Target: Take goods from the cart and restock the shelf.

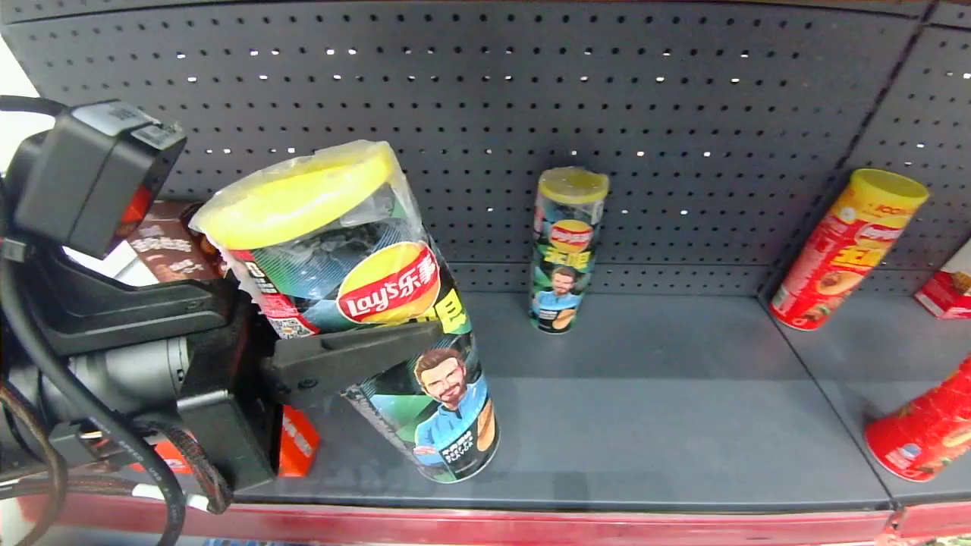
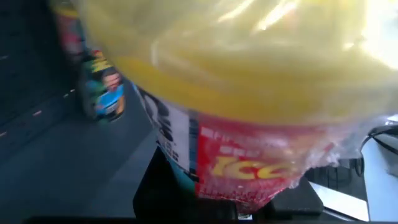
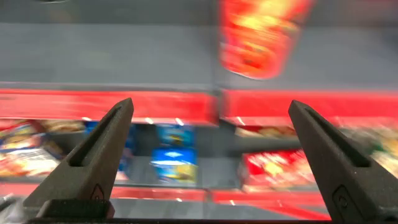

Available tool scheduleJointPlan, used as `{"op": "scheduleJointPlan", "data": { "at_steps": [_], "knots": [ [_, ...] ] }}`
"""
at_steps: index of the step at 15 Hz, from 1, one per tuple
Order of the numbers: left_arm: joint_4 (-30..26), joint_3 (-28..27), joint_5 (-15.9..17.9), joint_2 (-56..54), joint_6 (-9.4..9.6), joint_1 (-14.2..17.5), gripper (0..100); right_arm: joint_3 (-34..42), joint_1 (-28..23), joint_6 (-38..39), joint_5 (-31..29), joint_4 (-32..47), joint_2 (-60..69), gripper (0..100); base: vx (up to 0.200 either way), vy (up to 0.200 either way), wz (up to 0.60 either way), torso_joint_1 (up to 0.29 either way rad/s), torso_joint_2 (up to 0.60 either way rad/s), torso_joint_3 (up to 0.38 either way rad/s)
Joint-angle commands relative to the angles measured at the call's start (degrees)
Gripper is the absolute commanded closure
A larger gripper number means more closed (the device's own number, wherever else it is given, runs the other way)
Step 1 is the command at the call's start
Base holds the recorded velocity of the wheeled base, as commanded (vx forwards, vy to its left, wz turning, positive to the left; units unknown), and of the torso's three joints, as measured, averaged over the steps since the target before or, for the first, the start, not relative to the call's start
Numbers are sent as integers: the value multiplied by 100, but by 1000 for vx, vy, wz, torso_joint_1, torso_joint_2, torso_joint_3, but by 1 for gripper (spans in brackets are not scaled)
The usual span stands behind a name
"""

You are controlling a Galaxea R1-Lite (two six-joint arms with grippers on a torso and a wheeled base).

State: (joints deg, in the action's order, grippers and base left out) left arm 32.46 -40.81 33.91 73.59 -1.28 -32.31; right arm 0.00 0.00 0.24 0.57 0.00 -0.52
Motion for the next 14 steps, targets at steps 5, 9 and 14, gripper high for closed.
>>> {"op": "scheduleJointPlan", "data": {
  "at_steps": [5,9,14],
  "knots": [
    [6,47,-8,-12,-4,49,100,0,0,-7,4,0,-9,0,0,0,0,0,0,0],
    [23,47,1,6,-4,146,100,0,9,-7,13,0,-9,0,0,0,0,0,0,0],
    [93,-49,1,269,-4,321,100,-2136,105,204,655,615,-1749,0,0,0,0,0,0,0]
  ]
}}
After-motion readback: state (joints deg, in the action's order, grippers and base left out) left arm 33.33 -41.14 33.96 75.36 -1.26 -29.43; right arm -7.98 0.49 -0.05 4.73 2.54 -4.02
